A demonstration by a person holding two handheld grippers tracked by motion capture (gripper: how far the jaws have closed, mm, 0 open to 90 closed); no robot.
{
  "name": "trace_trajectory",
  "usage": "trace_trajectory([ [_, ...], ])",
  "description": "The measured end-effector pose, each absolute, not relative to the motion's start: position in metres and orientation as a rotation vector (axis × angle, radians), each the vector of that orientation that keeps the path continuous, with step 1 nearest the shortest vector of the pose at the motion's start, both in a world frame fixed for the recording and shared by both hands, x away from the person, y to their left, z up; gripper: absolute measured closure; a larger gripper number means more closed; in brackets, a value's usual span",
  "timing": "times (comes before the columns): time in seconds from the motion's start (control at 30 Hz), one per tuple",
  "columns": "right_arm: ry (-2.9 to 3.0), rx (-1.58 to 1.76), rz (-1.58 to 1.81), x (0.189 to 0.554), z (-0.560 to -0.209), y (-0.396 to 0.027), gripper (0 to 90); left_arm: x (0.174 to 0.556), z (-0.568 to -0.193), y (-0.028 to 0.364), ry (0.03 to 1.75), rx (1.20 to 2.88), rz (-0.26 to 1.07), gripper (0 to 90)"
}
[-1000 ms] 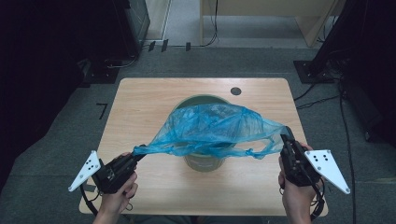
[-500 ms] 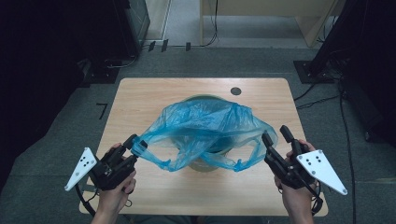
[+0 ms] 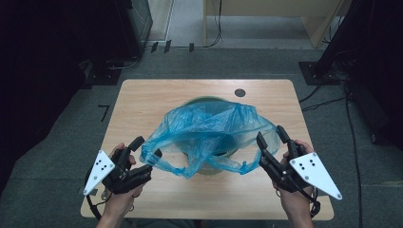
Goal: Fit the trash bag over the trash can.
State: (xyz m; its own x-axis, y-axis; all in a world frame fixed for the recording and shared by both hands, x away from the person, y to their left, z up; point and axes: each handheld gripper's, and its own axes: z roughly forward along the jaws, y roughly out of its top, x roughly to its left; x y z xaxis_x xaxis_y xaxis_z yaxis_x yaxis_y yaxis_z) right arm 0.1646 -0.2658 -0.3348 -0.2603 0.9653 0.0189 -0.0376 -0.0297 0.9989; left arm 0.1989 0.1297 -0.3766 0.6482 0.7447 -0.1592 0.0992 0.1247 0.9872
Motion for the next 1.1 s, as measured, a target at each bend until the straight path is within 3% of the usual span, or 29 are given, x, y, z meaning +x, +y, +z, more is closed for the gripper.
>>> trace_trajectory([
  [0.23,1.365,1.071,1.451,0.171,-0.333,-0.251,55.6,0.195,-0.373,0.120,0.735,1.426,0.578,20.5],
  [0.43,1.364,1.072,1.494,0.176,-0.328,-0.241,77.4,0.193,-0.368,0.114,0.709,1.443,0.608,18.8],
  [0.57,1.381,1.066,1.489,0.180,-0.324,-0.234,85.4,0.193,-0.364,0.112,0.707,1.436,0.621,17.7],
  [0.7,1.391,1.073,1.492,0.184,-0.320,-0.227,89.5,0.193,-0.360,0.113,0.710,1.427,0.646,17.0],
  [1.1,1.379,1.093,1.502,0.203,-0.299,-0.206,90.0,0.192,-0.363,0.133,0.745,1.437,0.686,16.2],
])
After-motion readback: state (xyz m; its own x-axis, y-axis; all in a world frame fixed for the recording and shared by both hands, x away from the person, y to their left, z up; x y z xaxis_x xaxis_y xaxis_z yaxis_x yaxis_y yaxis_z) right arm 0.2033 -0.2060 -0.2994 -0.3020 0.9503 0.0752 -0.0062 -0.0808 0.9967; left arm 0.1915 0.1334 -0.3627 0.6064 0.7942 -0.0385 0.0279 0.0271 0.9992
